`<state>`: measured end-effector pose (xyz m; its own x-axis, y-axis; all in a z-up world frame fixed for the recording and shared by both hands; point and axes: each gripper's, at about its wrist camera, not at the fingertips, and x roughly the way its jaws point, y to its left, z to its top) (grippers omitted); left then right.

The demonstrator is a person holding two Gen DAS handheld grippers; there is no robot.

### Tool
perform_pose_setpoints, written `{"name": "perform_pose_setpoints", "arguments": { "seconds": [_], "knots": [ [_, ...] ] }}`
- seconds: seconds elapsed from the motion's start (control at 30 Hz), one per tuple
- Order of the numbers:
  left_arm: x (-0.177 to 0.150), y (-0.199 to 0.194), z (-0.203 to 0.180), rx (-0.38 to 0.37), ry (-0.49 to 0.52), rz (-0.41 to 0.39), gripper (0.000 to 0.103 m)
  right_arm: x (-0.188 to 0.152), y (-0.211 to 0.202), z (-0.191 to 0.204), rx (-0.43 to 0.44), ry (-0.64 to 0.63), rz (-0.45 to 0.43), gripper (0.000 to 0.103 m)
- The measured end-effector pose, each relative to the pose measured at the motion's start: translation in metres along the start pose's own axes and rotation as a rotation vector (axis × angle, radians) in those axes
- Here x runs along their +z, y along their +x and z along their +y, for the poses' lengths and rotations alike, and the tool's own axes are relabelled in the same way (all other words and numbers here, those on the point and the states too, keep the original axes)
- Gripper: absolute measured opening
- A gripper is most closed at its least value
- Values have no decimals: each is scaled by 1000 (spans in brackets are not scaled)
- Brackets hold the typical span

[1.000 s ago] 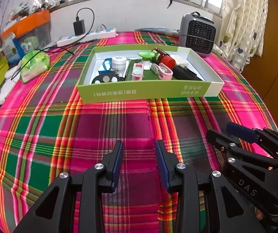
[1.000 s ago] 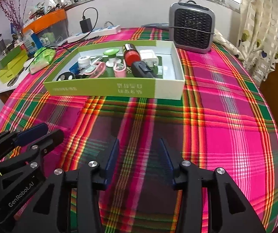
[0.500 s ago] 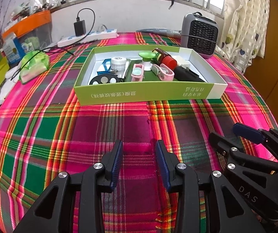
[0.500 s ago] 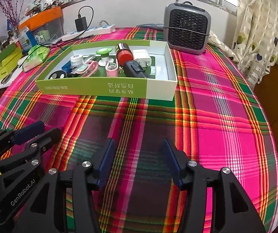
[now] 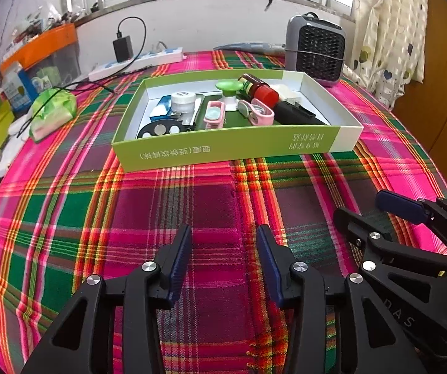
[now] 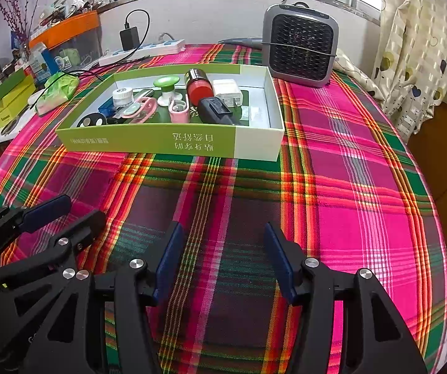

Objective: Organize rigid objects

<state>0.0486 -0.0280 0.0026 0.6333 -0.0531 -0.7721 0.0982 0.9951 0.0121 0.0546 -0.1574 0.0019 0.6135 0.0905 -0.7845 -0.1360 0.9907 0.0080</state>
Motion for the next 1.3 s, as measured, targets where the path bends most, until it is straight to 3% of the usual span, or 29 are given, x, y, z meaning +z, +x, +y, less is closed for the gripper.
{"name": "perform_pose_setpoints", "arguments": {
  "seconds": [1.3],
  "knots": [
    [0, 0, 0, -2, -1, 0, 43, 0, 0, -3, -6, 15, 1, 56]
  ]
}}
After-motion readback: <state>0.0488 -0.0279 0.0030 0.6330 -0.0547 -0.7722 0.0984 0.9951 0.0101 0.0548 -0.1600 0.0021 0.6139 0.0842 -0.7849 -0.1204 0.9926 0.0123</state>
